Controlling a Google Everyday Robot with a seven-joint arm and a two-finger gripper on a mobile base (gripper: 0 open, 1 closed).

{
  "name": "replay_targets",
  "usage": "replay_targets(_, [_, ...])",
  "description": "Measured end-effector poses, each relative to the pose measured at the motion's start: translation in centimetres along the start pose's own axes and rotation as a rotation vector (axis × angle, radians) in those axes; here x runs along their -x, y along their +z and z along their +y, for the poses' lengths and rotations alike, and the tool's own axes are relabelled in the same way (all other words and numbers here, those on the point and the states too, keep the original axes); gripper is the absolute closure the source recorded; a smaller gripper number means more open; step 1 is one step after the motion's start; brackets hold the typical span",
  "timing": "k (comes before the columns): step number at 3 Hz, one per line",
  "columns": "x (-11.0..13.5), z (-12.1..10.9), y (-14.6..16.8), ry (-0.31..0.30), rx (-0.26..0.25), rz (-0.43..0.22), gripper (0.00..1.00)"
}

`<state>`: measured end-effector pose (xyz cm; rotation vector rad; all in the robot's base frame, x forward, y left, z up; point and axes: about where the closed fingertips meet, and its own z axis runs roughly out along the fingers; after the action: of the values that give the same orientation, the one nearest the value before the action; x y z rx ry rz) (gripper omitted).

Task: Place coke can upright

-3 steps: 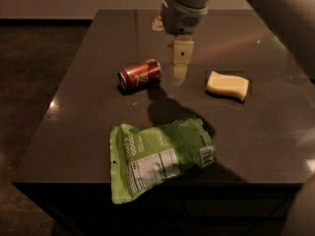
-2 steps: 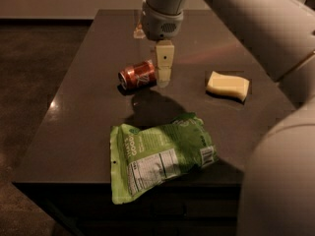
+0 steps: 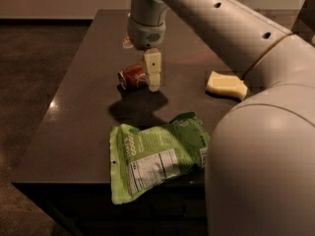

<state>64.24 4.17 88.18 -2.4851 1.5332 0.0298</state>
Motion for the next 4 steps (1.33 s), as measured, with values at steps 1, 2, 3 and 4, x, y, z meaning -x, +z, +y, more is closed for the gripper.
replay_targets(1, [0.1, -0.3, 1.4, -0.024, 0.017, 0.018, 0.00])
replay_targets(2, [0.5, -0.2, 2.3, -0.043, 0.036, 0.035, 0.00])
replay_targets(3, [1.4, 0.2, 2.5, -0.066, 0.055, 0.048, 0.16])
replay_targets(4, [2.0, 0.2, 2.4, -0.063, 0.060, 0.045, 0.38])
